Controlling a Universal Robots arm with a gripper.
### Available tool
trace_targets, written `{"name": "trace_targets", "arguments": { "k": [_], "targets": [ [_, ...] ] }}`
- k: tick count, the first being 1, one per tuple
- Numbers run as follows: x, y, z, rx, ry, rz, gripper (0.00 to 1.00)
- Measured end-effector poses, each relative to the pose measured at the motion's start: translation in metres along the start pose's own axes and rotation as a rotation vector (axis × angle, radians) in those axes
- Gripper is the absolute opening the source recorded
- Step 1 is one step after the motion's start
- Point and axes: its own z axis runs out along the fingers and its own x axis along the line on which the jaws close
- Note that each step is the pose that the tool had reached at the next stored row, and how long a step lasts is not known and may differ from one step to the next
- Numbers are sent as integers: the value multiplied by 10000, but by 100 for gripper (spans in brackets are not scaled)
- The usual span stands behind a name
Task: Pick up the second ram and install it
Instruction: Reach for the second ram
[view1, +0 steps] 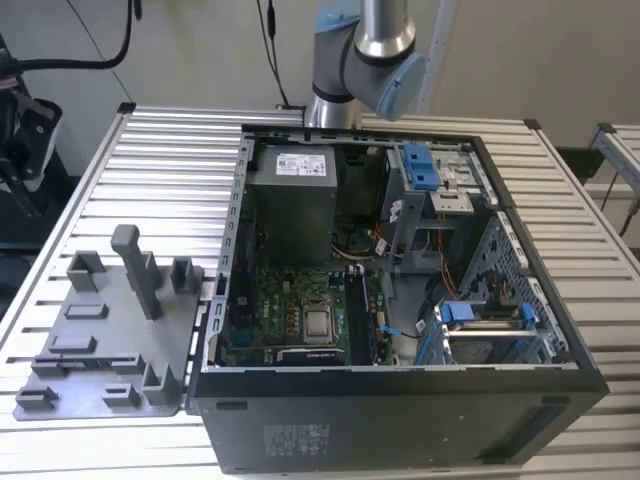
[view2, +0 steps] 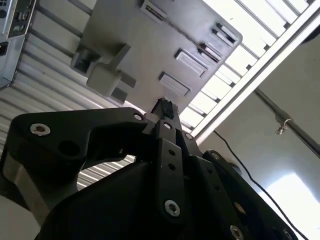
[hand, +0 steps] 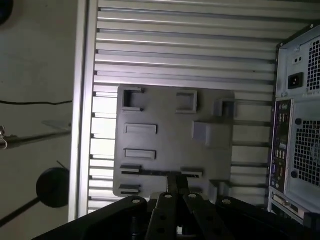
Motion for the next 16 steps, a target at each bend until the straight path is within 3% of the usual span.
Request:
{"name": "trace_targets", "arguments": {
  "k": [9,16],
  "targets": [
    [54,-207,4,0,0,0,11],
    [71,-297,7,0,1,0,11]
  ]
}}
